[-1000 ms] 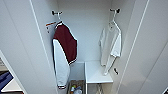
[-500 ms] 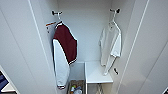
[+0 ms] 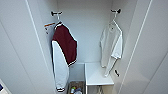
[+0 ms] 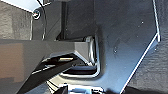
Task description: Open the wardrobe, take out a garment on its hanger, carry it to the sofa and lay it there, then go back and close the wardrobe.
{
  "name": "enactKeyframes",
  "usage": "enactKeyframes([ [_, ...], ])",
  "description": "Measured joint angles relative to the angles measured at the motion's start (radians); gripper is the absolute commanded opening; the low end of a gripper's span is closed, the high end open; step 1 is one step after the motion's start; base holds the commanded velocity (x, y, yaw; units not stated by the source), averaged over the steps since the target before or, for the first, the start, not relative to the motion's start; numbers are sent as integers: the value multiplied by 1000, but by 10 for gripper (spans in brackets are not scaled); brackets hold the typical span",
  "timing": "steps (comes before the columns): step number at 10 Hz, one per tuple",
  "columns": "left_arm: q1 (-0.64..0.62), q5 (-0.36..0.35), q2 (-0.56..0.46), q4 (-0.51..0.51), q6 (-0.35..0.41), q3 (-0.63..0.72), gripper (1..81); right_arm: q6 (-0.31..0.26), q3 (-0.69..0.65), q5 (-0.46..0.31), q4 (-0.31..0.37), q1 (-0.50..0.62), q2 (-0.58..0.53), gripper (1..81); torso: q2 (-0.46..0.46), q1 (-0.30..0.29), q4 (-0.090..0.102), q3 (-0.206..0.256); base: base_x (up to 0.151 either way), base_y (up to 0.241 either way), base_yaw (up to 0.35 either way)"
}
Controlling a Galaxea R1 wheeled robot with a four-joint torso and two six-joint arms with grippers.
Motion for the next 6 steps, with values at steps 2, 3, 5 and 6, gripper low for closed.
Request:
enactKeyframes([
  [2, -16, -6, -3, 0, 0, 0, 811, 1, 0, 6, 0, 12, 2, 811, 0, 0, 0, 0, 115, 0, 0],
  [3, -13, -5, -3, 0, 0, 0, 811, 1, 0, 4, 0, 10, 2, 811, 0, 0, 0, 0, 115, 0, 0],
  [5, -9, -3, -3, 0, 0, 0, 811, 1, 0, 4, 0, 9, 2, 811, 0, 0, 0, 0, 116, 0, 0],
  [6, -9, -3, -3, 0, 0, 0, 811, 0, 0, 4, 0, 9, 2, 811, 0, 0, 0, 0, 116, 0, 0],
])
